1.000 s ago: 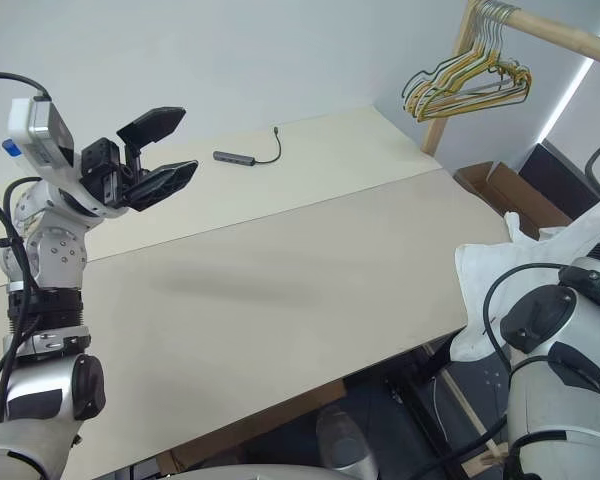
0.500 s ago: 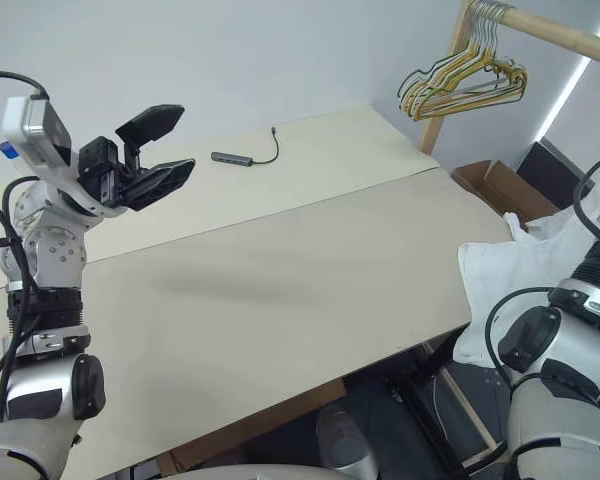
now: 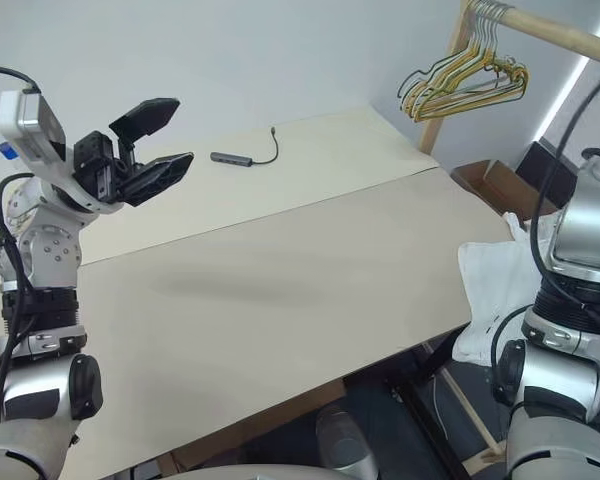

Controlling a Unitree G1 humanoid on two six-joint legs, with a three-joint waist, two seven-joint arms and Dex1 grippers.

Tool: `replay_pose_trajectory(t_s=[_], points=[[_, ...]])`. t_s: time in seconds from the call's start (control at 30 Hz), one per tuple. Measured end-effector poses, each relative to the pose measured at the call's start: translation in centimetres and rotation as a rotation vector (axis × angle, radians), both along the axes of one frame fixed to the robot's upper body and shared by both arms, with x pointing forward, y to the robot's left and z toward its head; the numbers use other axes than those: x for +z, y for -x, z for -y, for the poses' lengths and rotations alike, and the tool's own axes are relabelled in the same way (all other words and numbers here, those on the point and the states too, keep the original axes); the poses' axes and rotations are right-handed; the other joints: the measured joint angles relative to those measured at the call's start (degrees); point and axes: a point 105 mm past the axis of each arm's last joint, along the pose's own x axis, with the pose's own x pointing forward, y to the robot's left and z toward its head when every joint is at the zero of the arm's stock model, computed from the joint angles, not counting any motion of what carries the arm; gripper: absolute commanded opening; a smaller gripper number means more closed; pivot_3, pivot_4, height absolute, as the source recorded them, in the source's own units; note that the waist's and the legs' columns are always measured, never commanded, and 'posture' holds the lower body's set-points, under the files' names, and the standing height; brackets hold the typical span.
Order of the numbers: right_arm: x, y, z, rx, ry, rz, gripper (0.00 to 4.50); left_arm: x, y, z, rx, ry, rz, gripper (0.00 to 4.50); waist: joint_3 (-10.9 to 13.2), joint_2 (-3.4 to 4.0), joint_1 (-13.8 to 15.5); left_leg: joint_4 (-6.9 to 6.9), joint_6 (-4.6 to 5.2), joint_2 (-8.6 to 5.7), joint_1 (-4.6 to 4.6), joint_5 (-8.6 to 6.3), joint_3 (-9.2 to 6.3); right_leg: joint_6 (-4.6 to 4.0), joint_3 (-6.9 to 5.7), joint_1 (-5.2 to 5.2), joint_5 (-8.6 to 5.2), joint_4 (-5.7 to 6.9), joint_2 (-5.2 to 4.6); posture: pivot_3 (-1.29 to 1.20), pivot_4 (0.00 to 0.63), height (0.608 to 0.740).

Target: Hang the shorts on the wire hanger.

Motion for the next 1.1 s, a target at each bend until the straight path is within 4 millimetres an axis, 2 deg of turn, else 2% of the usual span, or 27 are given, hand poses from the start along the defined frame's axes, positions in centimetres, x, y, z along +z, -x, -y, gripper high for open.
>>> replay_pose_trajectory(t_s=[0.07,0.13,0.2,0.27,0.37,0.57,0.63,0.7,0.8,0.93,1.1], points=[[-0.2,-2.2,-3.1,0.192,0.081,-0.065,4.46,-0.3,0.1,-0.7,0.055,0.008,-0.010,4.50,0.01,-0.02,-0.03,-0.22,0.00,-0.02,0.10,0.00,0.05,0.06,0.20,0.06,0.01,-0.01,0.00,-0.12,0.000,0.740],[-1.2,-4.3,-6.3,0.387,0.140,-0.154,4.46,-0.9,0.5,-1.5,0.106,-0.014,-0.025,4.50,0.03,-0.05,0.09,-0.25,0.00,0.02,0.11,0.00,0.04,0.06,0.20,0.06,0.01,-0.01,0.06,-0.08,0.000,0.740],[-3.1,-6.2,-9.5,0.596,0.156,-0.264,4.46,-2.0,1.3,-2.6,0.169,-0.069,-0.046,4.50,0.04,-0.06,0.30,-0.27,0.00,0.03,0.11,0.00,0.02,0.03,0.23,0.05,0.03,0.00,0.06,-0.04,0.000,0.740],[-5.2,-7.3,-12.4,0.775,0.168,-0.379,4.46,-3.3,2.1,-3.5,0.222,-0.096,-0.086,4.50,0.06,-0.09,1.73,-0.26,0.00,0.01,0.14,0.00,0.02,-0.37,0.22,-0.04,0.28,0.00,0.03,0.00,0.000,0.740],[-7.5,-7.5,-16.2,0.971,0.269,-0.515,4.46,-4.8,3.7,-4.6,0.300,-0.096,-0.144,4.50,0.10,-0.18,4.75,-0.26,0.02,0.05,0.22,-0.01,-0.03,-0.38,0.16,-0.19,0.29,-0.07,0.02,0.06,0.000,0.740],[-16.0,-5.3,-22.4,1.318,0.440,-0.869,4.46,-7.4,7.8,-4.7,0.389,-0.093,-0.253,4.50,0.19,-0.49,13.09,-0.23,0.00,0.05,0.06,-0.07,0.00,-0.34,0.04,-0.26,0.40,-0.37,-0.13,0.15,0.000,0.740],[-16.8,-4.5,-23.7,1.403,0.465,-0.908,4.46,-8.1,8.5,-4.6,0.404,-0.109,-0.284,4.50,0.21,-0.54,15.60,-0.22,0.00,0.04,0.07,-0.06,0.03,-0.38,-0.03,-0.25,0.47,-0.41,-0.11,0.18,0.000,0.740],[-16.8,-3.5,-25.1,1.502,0.472,-0.915,4.46,-8.9,9.4,-4.5,0.423,-0.137,-0.321,4.50,0.20,-0.57,17.66,-0.22,0.00,0.06,0.09,-0.06,0.17,-0.41,-0.12,-0.21,0.47,-0.42,-0.08,0.20,0.000,0.740],[-17.1,-2.5,-26.1,1.589,0.500,-0.948,4.46,-9.3,10.2,-4.2,0.433,-0.166,-0.340,4.50,0.19,-0.62,20.32,-0.20,-0.02,0.09,0.10,-0.05,0.31,-0.51,-0.38,-0.13,0.49,-0.46,-0.05,0.22,0.000,0.740],[-19.0,-1.8,-26.3,1.622,0.491,-1.015,4.46,-9.7,10.6,-4.1,0.452,-0.191,-0.366,4.50,0.16,-0.65,22.05,-0.20,-0.05,0.09,0.10,-0.02,0.30,-0.58,-0.45,-0.10,0.46,-0.47,-0.01,0.25,0.000,0.740],[-20.1,-1.6,-26.0,1.607,0.494,-1.045,4.46,-10.2,10.4,-4.1,0.478,-0.224,-0.388,4.50,0.15,-0.67,22.82,-0.20,-0.06,0.09,0.07,-0.02,0.29,-0.60,-0.48,-0.11,0.44,-0.48,0.02,0.27,0.000,0.740]])
